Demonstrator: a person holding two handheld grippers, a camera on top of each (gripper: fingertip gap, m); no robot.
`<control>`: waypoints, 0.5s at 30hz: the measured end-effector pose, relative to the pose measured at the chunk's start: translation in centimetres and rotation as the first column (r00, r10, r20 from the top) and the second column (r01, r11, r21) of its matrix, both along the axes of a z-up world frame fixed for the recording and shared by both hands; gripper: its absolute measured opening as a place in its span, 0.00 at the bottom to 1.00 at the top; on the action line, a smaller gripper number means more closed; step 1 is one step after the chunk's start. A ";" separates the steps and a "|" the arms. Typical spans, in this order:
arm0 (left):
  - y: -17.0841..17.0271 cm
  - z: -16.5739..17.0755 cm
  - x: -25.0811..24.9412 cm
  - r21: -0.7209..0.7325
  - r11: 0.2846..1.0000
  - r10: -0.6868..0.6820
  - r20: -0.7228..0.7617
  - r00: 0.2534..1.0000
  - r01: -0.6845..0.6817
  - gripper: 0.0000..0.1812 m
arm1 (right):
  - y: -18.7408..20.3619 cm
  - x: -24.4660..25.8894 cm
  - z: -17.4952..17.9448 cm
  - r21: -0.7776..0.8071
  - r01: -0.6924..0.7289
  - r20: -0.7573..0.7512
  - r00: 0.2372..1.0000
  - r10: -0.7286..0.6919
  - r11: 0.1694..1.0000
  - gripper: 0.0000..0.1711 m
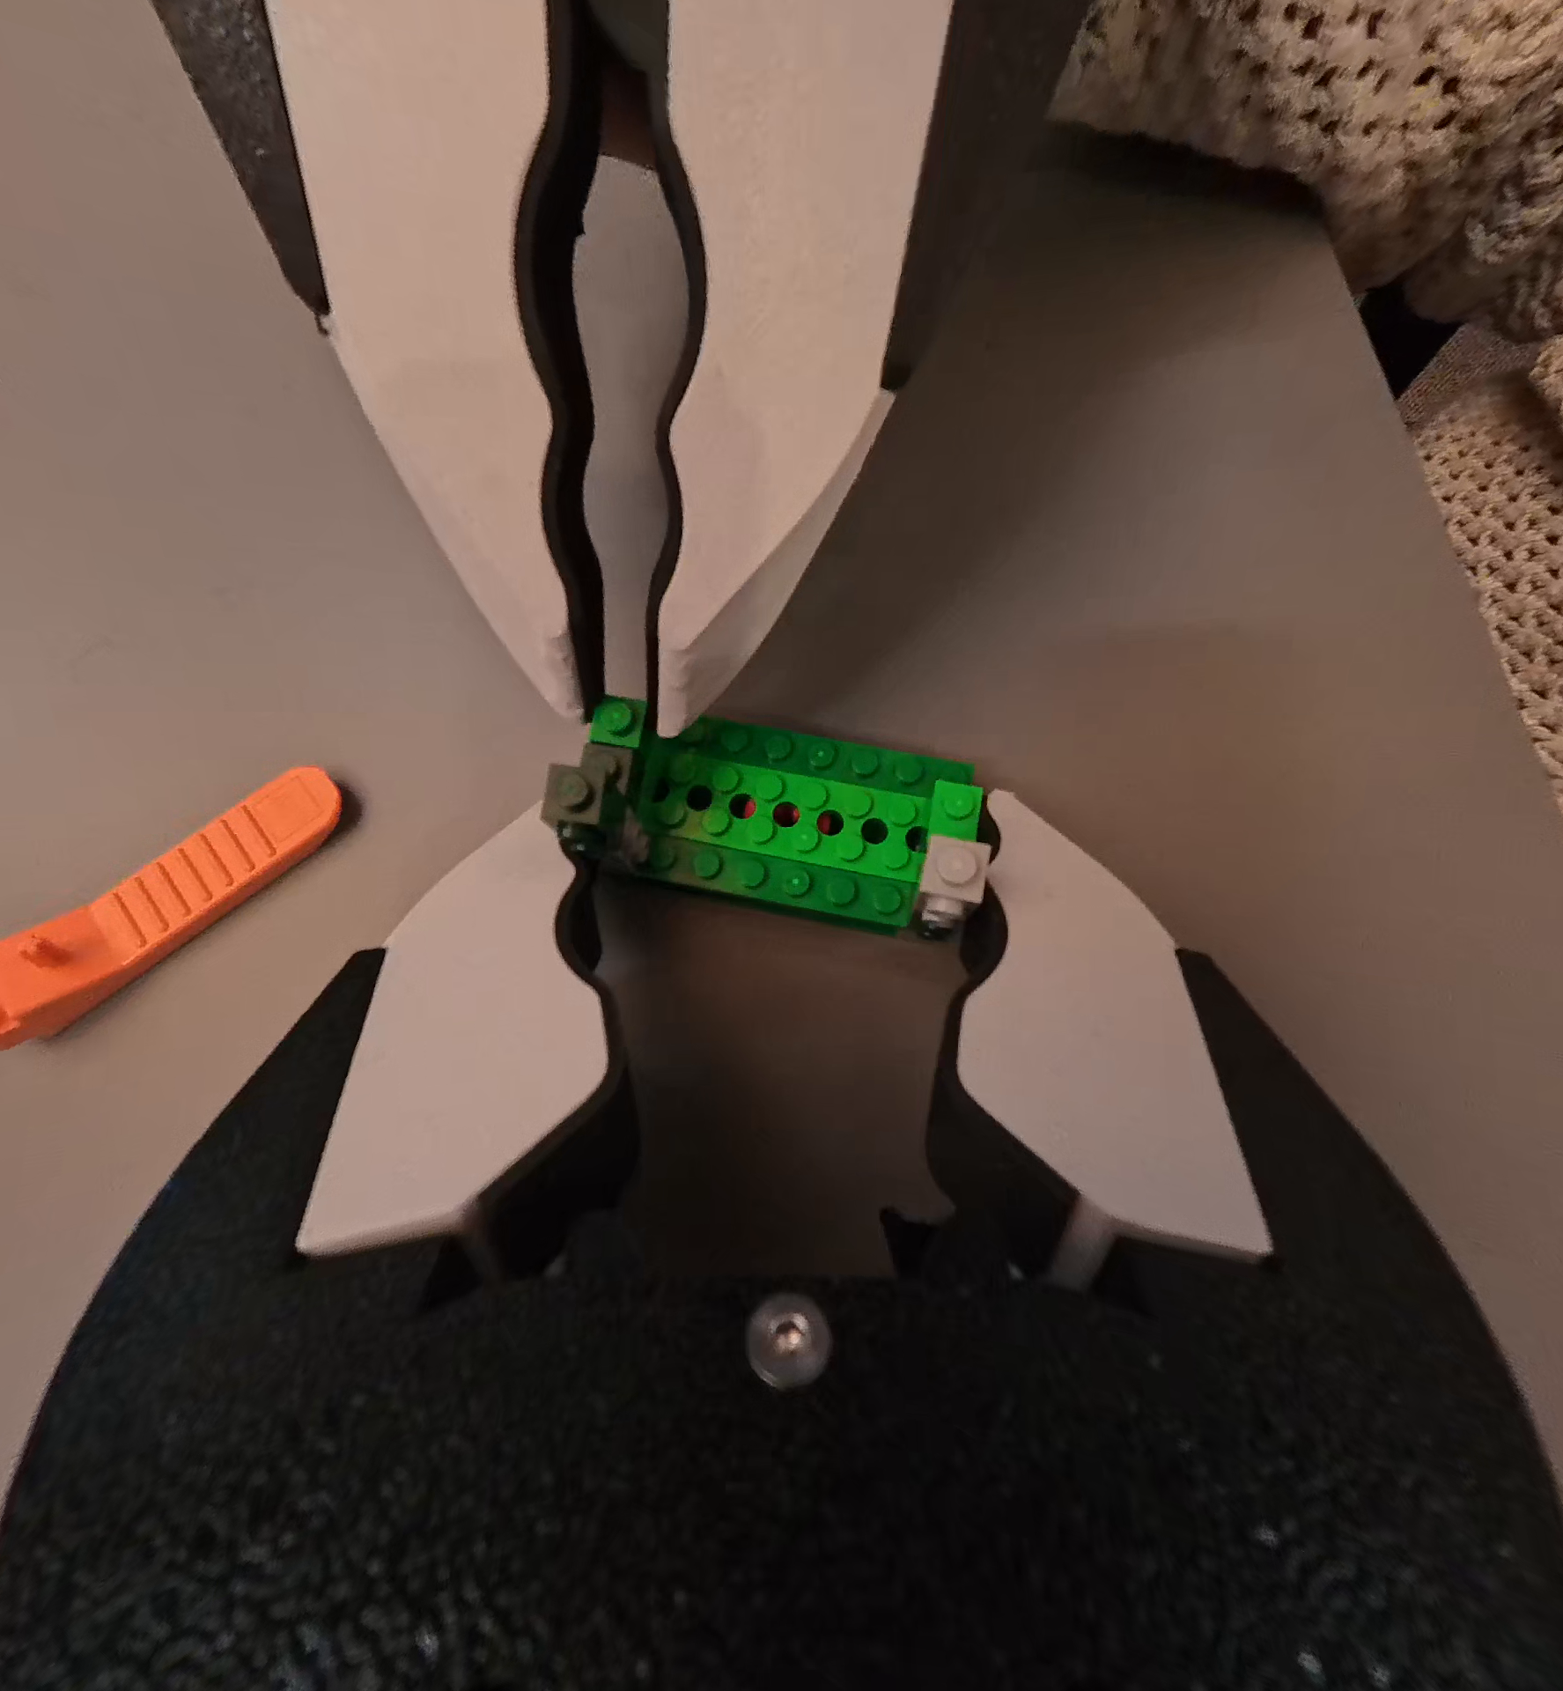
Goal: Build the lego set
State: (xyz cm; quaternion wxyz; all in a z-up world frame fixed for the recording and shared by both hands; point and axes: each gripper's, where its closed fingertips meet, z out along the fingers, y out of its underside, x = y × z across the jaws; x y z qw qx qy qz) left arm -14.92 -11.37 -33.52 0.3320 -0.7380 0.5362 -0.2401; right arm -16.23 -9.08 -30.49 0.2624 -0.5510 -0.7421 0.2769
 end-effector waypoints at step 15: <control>0.1 0.0 0.0 -0.001 1.000 0.006 0.000 1.000 -0.006 0.43 | 0.0 0.2 0.3 -0.011 -0.008 -0.075 0.997 0.007 1.000 0.13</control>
